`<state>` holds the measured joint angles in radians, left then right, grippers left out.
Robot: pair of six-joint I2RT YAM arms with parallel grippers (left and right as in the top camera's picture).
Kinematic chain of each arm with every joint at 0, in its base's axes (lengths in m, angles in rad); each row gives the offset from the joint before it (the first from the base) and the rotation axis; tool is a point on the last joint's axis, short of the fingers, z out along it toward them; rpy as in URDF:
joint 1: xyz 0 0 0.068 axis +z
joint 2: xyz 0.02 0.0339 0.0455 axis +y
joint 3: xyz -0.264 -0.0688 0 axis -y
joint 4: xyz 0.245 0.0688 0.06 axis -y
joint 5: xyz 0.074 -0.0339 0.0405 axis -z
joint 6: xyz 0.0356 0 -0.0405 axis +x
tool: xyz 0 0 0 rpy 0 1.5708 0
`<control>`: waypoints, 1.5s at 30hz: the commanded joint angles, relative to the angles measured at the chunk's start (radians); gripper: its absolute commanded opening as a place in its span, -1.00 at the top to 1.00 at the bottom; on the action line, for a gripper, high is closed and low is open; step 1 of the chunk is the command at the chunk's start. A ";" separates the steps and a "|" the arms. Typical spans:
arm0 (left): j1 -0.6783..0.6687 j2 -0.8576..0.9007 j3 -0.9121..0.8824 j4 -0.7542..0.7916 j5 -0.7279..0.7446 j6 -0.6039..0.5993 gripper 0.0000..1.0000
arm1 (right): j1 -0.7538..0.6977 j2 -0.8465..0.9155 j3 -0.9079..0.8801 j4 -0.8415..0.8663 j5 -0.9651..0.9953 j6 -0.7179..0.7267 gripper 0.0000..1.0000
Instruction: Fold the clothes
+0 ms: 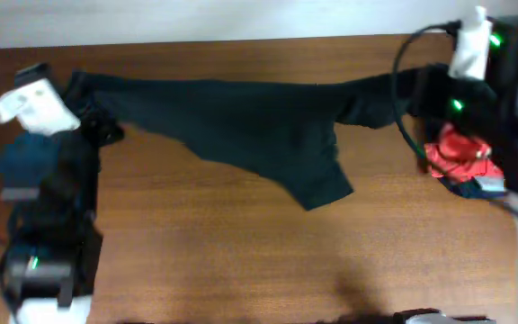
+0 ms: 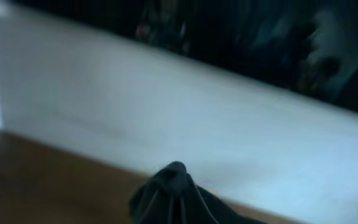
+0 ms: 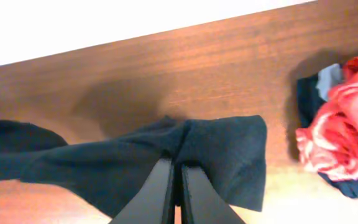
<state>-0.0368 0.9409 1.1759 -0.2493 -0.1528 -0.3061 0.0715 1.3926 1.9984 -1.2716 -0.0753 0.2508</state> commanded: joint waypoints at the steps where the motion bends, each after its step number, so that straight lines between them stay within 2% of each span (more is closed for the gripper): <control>1: 0.004 -0.095 0.027 0.003 -0.001 0.008 0.98 | -0.006 -0.115 0.017 -0.020 0.079 -0.011 0.92; 11: 0.004 -0.260 0.027 -0.045 -0.001 0.008 0.98 | -0.006 -0.350 0.017 -0.049 0.110 -0.011 0.92; 19: 0.005 -0.225 0.026 -0.167 -0.019 0.008 0.98 | -0.006 -0.346 0.016 -0.060 0.119 -0.013 0.92; 26: 0.005 -0.071 0.019 -0.212 -0.028 0.008 0.98 | -0.006 -0.140 0.016 -0.076 0.117 -0.038 0.92; 36: 0.005 0.300 0.019 -0.192 -0.028 0.008 0.98 | -0.006 0.280 0.016 -0.002 0.097 -0.060 0.92; 41: 0.004 0.526 0.019 -0.093 -0.028 0.008 0.98 | -0.006 0.507 0.016 0.114 0.051 -0.060 0.92; 45: 0.004 0.703 0.019 0.053 -0.027 0.008 0.98 | -0.006 0.660 0.016 0.245 0.009 -0.059 0.92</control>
<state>-0.0368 1.5402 1.1896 -0.2539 -0.1585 -0.3058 0.0715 1.9667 2.0113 -1.0729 -0.0299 0.2001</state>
